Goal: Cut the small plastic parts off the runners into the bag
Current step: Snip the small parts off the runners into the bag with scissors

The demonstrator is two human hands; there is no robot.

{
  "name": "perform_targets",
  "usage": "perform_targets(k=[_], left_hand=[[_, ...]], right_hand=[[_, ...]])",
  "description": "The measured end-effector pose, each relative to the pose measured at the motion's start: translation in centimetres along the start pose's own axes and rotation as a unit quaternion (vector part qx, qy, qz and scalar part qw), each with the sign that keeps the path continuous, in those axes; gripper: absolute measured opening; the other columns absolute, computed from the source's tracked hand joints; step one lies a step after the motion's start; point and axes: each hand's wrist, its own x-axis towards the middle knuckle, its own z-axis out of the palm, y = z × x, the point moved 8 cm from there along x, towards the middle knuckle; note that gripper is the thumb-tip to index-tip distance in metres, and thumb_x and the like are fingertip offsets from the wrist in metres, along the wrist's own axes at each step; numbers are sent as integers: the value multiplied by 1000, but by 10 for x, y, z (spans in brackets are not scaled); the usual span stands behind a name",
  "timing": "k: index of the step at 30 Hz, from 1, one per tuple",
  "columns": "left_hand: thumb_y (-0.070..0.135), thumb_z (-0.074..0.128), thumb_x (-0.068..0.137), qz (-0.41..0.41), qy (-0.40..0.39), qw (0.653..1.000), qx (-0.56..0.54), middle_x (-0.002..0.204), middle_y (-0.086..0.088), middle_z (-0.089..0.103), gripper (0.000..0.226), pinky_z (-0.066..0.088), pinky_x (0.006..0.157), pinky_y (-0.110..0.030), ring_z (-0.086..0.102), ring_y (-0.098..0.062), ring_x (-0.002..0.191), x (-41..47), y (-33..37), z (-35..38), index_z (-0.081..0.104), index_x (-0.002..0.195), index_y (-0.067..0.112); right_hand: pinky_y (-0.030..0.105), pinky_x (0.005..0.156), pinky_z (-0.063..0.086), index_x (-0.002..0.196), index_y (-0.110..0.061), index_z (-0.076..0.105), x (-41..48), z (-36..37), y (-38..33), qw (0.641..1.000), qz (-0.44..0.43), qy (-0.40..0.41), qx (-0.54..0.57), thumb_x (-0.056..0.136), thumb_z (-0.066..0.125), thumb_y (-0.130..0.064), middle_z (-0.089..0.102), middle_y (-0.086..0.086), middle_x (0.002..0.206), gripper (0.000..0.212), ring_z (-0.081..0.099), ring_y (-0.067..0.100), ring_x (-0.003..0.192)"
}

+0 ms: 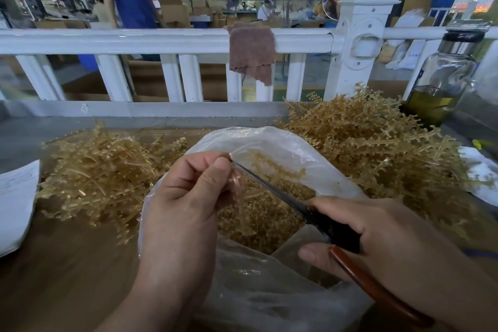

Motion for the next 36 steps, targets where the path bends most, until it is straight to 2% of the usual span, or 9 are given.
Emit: perform_targets(k=[2, 8, 12, 15, 19, 25, 32, 36], left_hand=[[34, 69, 77, 3, -2, 1000, -2, 78, -9, 71, 11, 56, 77, -34, 65, -21, 77, 0, -1, 0, 72, 75, 24], [37, 69, 74, -2, -10, 1000, -10, 81, -7, 72, 13, 51, 79, -39, 65, -18, 78, 0, -3, 1, 72, 74, 24], [33, 67, 79, -4, -12, 1000, -13, 80, -8, 72, 11, 51, 79, -38, 64, -19, 78, 0, -6, 2, 71, 73, 25], [30, 74, 83, -6, -15, 1000, -6, 84, -10, 73, 11, 51, 80, -39, 65, -21, 80, 0, -8, 3, 71, 75, 24], [28, 66, 84, -8, -13, 1000, -13, 84, -10, 72, 11, 51, 78, -38, 64, -22, 79, -1, -10, 2, 70, 75, 24], [28, 64, 85, -8, -16, 1000, -17, 85, -13, 72, 13, 52, 75, -36, 64, -24, 81, -1, -10, 3, 69, 74, 23], [23, 68, 87, 1, -27, 999, -23, 80, -10, 71, 14, 53, 66, -27, 63, -21, 75, -2, -10, 5, 68, 74, 23], [24, 64, 88, -5, -28, 999, -20, 80, -10, 69, 15, 52, 68, -29, 64, -20, 75, -1, -13, 4, 67, 74, 22]], right_hand=[[19, 61, 44, 102, -37, 61, 0, 0, -1, 1000, -3, -4, 8, 77, 48, -81, 62, -15, 82, 52, 60, 4, 72], [19, 55, 40, 88, -36, 55, 0, -1, -5, 1000, -1, 0, -4, 78, 48, -79, 59, -13, 78, 44, 57, 7, 66], [19, 57, 41, 84, -38, 50, 0, 1, -6, 1000, 7, 9, -11, 76, 45, -80, 58, -17, 79, 43, 57, 5, 68], [21, 54, 40, 81, -37, 48, 1, 2, -8, 1000, 7, 20, -14, 76, 43, -80, 57, -17, 80, 44, 56, 6, 68], [19, 58, 43, 82, -39, 49, 1, 3, -9, 1000, 4, 27, -9, 78, 42, -80, 57, -18, 80, 42, 57, 4, 69], [18, 58, 42, 88, -34, 59, 1, 2, -9, 999, 3, 37, -15, 77, 44, -79, 58, -16, 75, 48, 58, 3, 69], [23, 54, 39, 80, -32, 51, 1, 2, -9, 999, 14, 36, -21, 75, 42, -79, 55, -14, 72, 48, 55, 5, 66], [22, 54, 40, 89, -29, 60, 1, 2, -9, 999, 22, 26, -27, 73, 37, -81, 58, -11, 71, 59, 58, 6, 69]])
